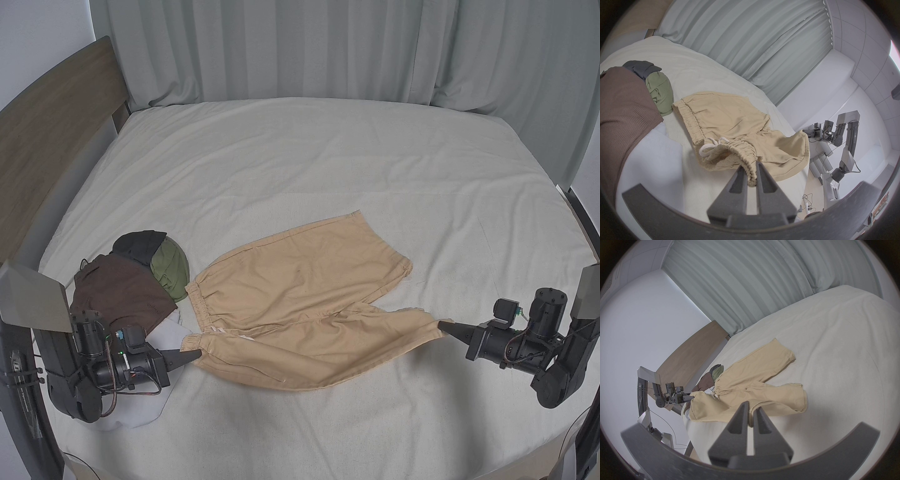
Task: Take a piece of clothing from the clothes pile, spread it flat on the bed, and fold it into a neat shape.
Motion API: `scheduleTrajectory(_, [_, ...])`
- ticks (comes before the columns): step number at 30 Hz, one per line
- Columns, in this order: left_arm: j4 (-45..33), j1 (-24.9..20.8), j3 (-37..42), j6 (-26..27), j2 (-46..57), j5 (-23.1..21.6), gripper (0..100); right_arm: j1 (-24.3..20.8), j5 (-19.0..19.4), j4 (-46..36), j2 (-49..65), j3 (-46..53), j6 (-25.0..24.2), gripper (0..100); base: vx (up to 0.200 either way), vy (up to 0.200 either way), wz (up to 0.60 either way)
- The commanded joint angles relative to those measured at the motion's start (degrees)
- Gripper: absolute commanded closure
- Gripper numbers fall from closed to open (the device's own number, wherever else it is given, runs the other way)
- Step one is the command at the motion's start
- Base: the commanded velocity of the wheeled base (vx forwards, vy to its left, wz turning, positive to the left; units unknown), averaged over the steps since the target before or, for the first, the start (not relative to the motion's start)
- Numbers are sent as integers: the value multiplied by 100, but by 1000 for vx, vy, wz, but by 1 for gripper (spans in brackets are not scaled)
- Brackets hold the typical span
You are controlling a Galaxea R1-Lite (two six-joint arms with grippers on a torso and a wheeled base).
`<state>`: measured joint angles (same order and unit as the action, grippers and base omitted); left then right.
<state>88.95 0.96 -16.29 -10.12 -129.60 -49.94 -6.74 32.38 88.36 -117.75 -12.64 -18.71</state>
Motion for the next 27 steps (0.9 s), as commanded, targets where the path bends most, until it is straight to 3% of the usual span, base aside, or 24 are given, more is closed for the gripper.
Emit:
scheduleTrajectory(1, [17, 0, -15, -17, 14, 2, 100, -134, -56, 6, 6, -63, -62, 100, 0, 0, 0])
scheduleTrajectory(13, [17, 53, -182, -96, 22, 178, 100, -451, -531, -12, -11, -775, -203, 100, 0, 0, 0])
scheduleTrajectory(27, [8, 62, -402, -447, 163, 459, 100, -407, -566, -64, -55, -1487, -317, 100, 0, 0, 0])
